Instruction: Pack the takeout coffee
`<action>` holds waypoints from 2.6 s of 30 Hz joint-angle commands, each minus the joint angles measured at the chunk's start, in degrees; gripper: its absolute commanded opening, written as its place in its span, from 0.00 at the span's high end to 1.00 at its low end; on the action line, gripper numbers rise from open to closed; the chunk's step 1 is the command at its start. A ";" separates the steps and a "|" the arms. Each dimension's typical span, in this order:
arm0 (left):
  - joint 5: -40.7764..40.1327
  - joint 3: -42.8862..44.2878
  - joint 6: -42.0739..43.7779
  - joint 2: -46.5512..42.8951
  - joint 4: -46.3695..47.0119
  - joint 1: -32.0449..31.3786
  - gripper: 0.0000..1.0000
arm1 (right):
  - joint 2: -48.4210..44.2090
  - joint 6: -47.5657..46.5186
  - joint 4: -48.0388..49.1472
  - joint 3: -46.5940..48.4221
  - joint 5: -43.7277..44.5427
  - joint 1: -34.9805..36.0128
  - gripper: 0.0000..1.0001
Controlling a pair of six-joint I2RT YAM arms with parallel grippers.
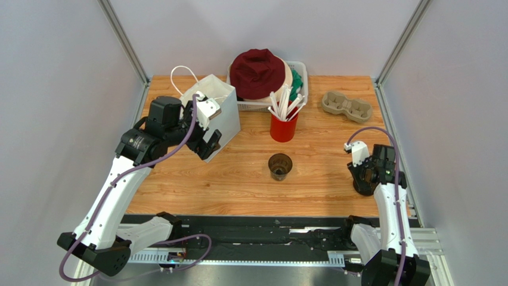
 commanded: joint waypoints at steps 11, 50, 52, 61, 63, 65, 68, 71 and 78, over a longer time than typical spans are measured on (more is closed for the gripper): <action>0.96 -0.39 -0.89 -0.02 1.61 0.25 0.02 | -2.08 1.50 0.25 3.71 -1.10 -0.28 0.96; 1.33 9.45 31.79 1.82 -0.14 -3.08 0.01 | 18.82 0.37 -32.77 59.96 -57.59 4.37 0.96; -4.47 9.98 36.71 1.57 -0.23 -5.01 0.01 | 20.32 -1.75 -34.46 62.15 -59.45 6.04 0.96; -10.39 2.35 66.76 -6.94 13.18 -14.42 0.01 | 23.23 -0.45 -33.77 64.19 -65.00 15.97 0.96; -3.83 -1.69 72.48 -8.71 20.20 -15.56 0.01 | 23.06 1.92 -30.88 63.23 -64.74 18.26 0.96; -0.72 -3.98 76.51 -9.77 22.70 -16.97 0.01 | 22.01 6.74 -26.06 61.65 -63.51 20.19 0.96; -0.97 -6.70 78.65 -9.25 25.51 -21.79 0.01 | 19.19 12.03 -18.15 56.20 -62.63 21.34 0.96; -3.34 -5.23 71.40 -6.27 26.31 -26.45 0.01 | 16.82 10.82 -17.41 53.38 -62.02 22.39 0.96; -3.09 12.42 39.75 4.45 18.88 -28.66 0.01 | 14.71 -10.59 -34.01 55.57 -58.50 25.12 1.00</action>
